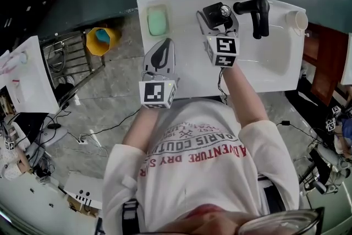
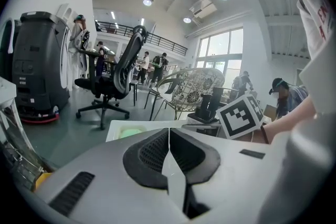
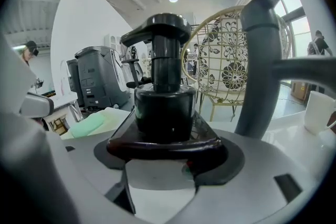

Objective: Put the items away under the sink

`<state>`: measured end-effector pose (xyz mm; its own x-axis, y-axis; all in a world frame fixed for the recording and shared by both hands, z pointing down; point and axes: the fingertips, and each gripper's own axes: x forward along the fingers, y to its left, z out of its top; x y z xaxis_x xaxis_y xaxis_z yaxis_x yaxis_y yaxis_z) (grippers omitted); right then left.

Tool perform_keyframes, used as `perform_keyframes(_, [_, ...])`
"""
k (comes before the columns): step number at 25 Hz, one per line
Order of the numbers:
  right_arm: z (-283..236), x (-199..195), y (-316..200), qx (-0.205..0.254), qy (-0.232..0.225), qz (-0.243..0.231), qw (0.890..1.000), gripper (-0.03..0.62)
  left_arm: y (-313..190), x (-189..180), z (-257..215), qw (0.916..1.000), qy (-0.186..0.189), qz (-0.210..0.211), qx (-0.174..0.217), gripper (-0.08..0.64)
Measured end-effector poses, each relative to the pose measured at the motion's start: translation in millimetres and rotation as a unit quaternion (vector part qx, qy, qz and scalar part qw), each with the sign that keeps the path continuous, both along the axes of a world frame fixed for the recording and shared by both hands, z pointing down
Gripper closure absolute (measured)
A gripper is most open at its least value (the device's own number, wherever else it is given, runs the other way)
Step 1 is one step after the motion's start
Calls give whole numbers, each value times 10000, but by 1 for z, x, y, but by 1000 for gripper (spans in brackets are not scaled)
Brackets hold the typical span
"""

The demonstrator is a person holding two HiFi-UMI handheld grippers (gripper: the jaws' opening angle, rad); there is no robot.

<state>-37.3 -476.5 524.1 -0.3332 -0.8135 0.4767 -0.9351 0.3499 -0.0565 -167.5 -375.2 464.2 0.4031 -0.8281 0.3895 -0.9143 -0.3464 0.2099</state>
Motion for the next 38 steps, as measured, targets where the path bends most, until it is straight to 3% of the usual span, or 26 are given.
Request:
perform_keyframes(4, [-18, 9, 22, 57, -93, -87, 9999, 213, 11, 10, -15, 9995, -220, 54, 227, 532])
perform_keyframes(15, [-60, 32, 122, 149, -319, -659, 9972, 213, 75, 55, -43, 9984, -76, -269, 498, 533])
perform_keyframes(21, [-66, 58, 179, 227, -223, -1047, 9940, 213, 138, 88, -32, 9984, -31, -464, 327, 533])
perform_keyframes(26, [-68, 78, 234, 203, -331, -1092, 9933, 213, 190, 116, -24, 9995, -5, -290, 160, 534])
perform_keyframes(32, [-79, 81, 289, 268, -402, -1147, 9922, 213, 243, 112, -38, 9990, 20, -359, 283, 532])
perform_keyframes(38, [-70, 75, 372, 338, -486, -1106, 9921, 213, 330, 105, -27, 9985, -155, -352, 389, 532])
